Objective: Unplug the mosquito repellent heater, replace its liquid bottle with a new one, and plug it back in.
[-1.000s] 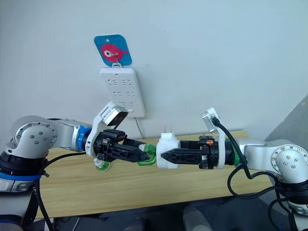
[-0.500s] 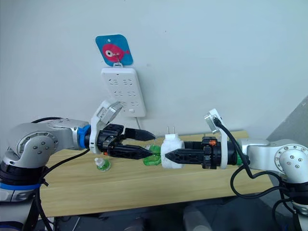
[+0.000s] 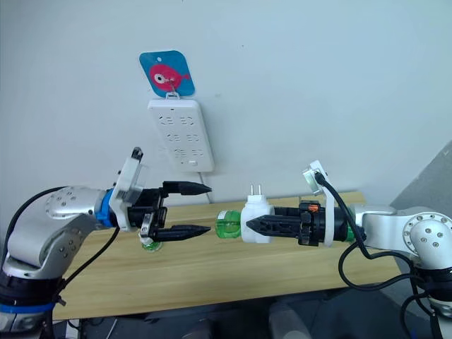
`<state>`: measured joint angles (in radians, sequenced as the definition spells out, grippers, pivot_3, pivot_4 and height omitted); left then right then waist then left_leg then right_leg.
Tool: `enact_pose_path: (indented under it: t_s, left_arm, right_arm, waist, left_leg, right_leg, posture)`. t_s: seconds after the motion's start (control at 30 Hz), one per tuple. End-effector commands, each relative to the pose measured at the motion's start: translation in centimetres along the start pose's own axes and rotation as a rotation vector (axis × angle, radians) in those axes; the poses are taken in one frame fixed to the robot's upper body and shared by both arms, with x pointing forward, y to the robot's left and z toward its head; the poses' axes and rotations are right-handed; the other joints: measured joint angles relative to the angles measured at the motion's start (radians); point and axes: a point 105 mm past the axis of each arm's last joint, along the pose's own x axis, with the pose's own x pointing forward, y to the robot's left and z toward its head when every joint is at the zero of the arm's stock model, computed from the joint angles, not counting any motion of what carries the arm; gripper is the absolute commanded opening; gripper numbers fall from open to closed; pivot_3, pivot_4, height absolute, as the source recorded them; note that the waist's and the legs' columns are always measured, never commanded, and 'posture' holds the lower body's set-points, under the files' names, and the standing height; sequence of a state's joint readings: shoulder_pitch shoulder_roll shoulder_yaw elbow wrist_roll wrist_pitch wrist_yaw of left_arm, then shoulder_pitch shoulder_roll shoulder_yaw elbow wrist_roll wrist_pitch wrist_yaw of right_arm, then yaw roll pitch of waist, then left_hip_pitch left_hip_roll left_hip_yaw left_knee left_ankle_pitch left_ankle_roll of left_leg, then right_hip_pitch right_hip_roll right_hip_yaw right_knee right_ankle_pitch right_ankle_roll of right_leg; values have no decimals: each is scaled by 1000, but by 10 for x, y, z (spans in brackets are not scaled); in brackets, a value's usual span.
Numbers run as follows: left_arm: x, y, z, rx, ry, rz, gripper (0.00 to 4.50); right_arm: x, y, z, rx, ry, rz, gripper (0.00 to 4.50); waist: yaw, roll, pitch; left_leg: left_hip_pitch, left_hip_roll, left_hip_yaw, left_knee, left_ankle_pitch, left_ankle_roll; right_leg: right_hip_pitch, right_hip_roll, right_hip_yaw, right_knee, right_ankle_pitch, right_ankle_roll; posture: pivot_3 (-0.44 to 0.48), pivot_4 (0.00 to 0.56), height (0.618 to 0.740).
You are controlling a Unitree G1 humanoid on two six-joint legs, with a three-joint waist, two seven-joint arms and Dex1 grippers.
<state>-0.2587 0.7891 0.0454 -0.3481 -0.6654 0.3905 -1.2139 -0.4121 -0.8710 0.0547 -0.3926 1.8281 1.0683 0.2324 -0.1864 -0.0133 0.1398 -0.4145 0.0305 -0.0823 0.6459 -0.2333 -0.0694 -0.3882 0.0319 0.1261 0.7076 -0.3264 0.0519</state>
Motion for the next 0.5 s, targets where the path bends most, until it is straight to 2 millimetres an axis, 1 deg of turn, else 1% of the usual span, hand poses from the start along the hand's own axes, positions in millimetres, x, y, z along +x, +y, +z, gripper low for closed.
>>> enact_pose_path:
  t_s: [0.03,0.13,0.2,0.37,0.47,0.5]
  left_arm:
    - [1,-15,7,198,-41,-8,4500]
    - [3,-17,2,276,-75,38,4500]
    - [7,-12,1,310,-94,77,4500]
    - [18,-5,0,402,-128,63,4500]
    - [22,-3,0,449,-141,44,4500]
    - [23,-4,-1,464,-146,36,4500]
  right_arm:
    - [-2,7,9,-26,-36,22,3015]
    - [-1,7,9,-25,-38,21,3015]
    - [-1,7,9,-25,-38,21,3015]
    - [0,7,10,-26,-33,27,3015]
    - [1,7,11,-30,-32,27,3015]
    - [1,7,11,-31,-32,27,3015]
  waist:
    - [2,0,0]
    - [6,0,0]
    - [13,0,0]
    - [21,0,0]
    - [21,0,0]
    - [20,0,0]
  left_leg:
    - [0,0,0,0,0,0]
    - [0,0,0,0,0,0]
    - [0,0,0,1,0,0]
    - [0,0,1,2,0,0]
    - [0,-1,1,1,0,0]
    - [0,-1,0,1,0,0]
  right_leg:
    - [0,0,0,0,0,0]
    - [0,0,0,0,0,0]
    - [1,0,0,0,0,0]
    - [1,0,0,0,0,0]
    - [1,0,0,-1,0,0]
    - [1,0,0,-1,0,0]
  posture:
    - [-175,108,724]
    - [-171,108,724]
    - [-171,108,724]
    - [-171,108,724]
    - [-171,108,724]
    - [-174,100,724]
